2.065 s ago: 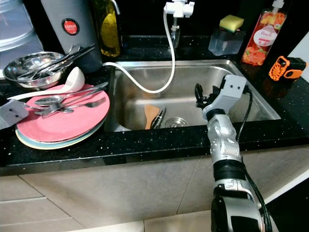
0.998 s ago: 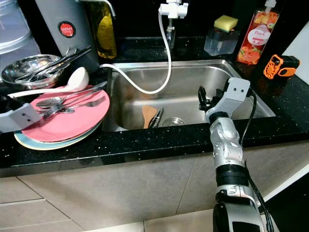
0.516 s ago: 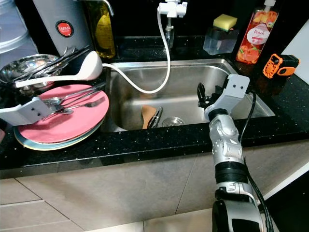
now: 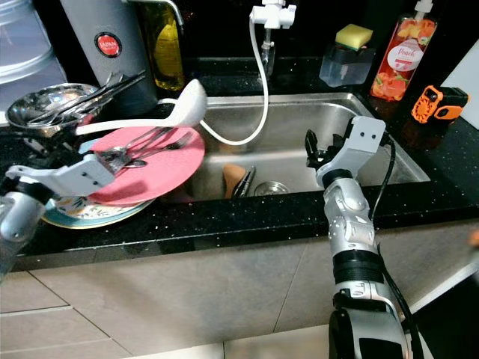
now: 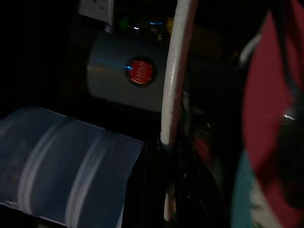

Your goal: Kitchen organization

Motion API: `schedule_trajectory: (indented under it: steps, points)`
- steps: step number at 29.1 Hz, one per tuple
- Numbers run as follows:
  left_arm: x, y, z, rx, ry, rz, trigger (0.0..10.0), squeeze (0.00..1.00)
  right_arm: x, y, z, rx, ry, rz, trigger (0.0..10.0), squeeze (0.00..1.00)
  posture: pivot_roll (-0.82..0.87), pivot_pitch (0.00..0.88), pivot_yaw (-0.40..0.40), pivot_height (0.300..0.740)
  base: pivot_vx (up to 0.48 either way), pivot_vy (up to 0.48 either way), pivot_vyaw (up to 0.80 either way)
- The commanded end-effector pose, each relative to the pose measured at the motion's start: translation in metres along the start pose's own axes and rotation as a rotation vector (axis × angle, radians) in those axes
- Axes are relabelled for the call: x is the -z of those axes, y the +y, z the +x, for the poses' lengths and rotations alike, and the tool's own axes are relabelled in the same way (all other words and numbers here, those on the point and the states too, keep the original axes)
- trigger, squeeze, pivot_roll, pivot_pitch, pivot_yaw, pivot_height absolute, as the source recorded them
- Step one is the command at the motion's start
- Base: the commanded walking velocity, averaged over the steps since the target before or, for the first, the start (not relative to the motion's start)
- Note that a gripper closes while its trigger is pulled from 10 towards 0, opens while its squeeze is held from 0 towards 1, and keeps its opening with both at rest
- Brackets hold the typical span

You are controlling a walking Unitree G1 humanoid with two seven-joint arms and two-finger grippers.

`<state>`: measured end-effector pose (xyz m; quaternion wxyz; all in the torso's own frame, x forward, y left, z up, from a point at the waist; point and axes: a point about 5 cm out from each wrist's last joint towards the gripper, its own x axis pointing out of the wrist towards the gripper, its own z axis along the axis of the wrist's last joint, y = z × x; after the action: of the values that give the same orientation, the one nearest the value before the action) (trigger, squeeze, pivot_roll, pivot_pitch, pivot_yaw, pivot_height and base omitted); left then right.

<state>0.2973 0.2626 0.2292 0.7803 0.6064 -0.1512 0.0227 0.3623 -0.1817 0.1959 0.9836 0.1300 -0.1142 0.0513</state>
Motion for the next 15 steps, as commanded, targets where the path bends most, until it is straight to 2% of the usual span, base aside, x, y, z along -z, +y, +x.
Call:
schedule_trajectory:
  steps: [1, 2, 12, 15]
  points:
    - [-0.008, 0.004, 0.006, -0.052, -0.010, -0.032, 10.0, 0.00, -0.012, 0.016, 0.004, -0.094, -0.044, 0.016, 10.0, 0.00, 0.26, 0.000, -0.048, 0.740, 0.000, 0.000, 0.00]
    - [-0.009, 0.009, 0.008, -0.060, -0.009, -0.036, 10.0, 0.00, -0.016, 0.026, 0.005, -0.147, -0.057, 0.022, 10.0, 0.00, 0.26, 0.000, -0.045, 0.740, 0.000, 0.000, 0.00]
    - [-0.005, 0.018, 0.002, -0.072, 0.019, -0.023, 10.0, 0.00, -0.009, 0.024, 0.001, -0.156, -0.032, 0.036, 10.0, 0.00, 0.27, 0.000, -0.043, 0.740, 0.000, 0.000, 0.00]
    - [-0.006, 0.025, 0.009, -0.122, 0.049, -0.026, 10.0, 0.00, -0.018, 0.039, -0.002, -0.284, -0.060, 0.108, 10.0, 0.00, 0.27, 0.000, -0.047, 0.740, 0.000, 0.000, 0.00]
